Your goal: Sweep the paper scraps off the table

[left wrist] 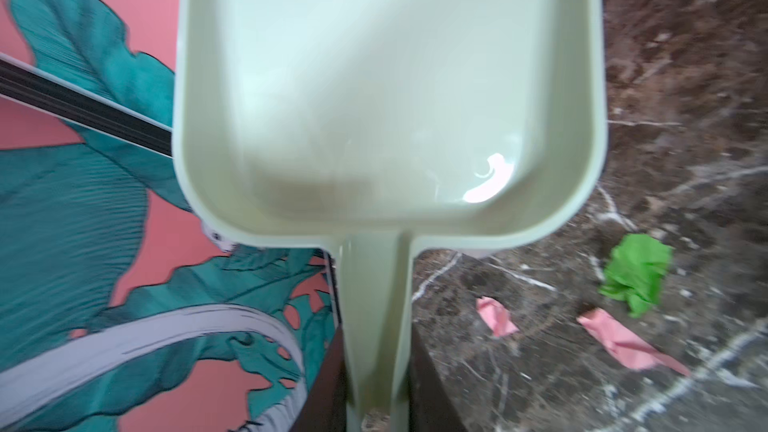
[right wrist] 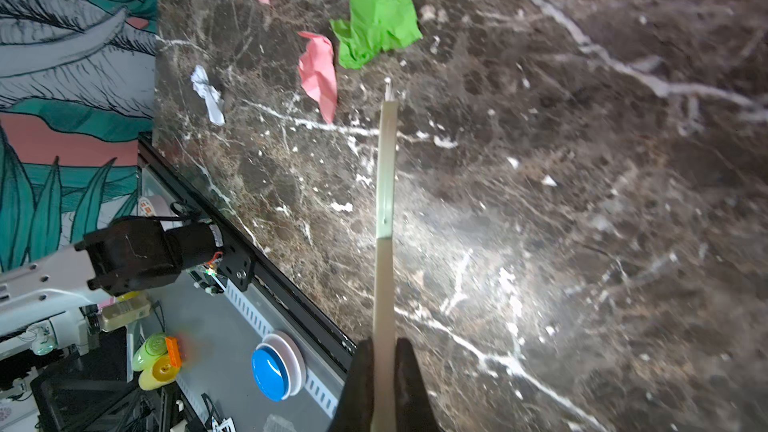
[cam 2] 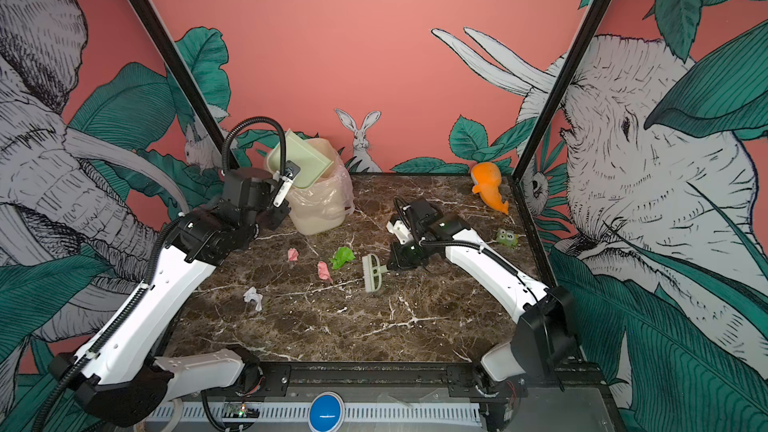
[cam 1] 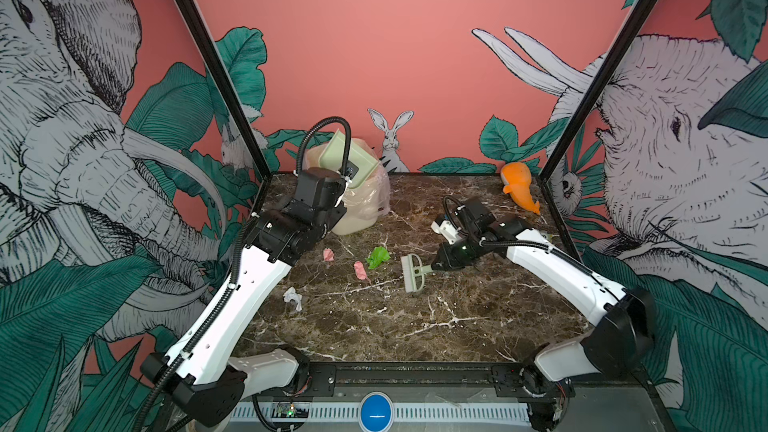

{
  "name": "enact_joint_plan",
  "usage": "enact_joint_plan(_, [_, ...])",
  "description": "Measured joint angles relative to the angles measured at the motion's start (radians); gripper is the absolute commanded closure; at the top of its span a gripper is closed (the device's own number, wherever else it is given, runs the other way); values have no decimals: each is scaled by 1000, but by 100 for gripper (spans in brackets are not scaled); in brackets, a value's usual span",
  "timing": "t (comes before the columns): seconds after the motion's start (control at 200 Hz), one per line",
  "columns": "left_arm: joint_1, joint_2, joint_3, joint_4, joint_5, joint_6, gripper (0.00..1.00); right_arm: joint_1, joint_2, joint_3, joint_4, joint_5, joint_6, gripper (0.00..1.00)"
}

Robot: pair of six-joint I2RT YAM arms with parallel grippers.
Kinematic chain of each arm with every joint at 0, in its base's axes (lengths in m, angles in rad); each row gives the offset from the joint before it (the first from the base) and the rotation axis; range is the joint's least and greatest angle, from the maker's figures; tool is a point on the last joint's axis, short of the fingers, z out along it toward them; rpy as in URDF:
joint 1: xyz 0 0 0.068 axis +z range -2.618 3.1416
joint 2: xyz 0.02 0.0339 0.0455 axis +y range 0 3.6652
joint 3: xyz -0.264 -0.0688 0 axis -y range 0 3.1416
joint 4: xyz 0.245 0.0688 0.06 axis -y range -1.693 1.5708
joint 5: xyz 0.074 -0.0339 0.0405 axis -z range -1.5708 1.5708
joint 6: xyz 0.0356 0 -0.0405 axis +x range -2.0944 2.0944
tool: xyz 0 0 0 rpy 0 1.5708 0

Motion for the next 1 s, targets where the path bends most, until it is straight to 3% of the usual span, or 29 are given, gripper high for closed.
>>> enact_joint_plan(0.225, [-8,-73,-176,-58,111,-132,93,27,88,51,258,-26,148,100])
enact_joint_plan(0.48, [-10,-125,-226,-69,182,-199,93,32,231,105,424,-48,261,100])
enact_joint_plan(0.76, [-10,-125,-239,-77,215,-222,93,34,314,115,469,-37,314,100])
enact_joint_plan(0.995, [-10,-125,-248,-80,233,-227,93,24,282,60,438,-6,307,100])
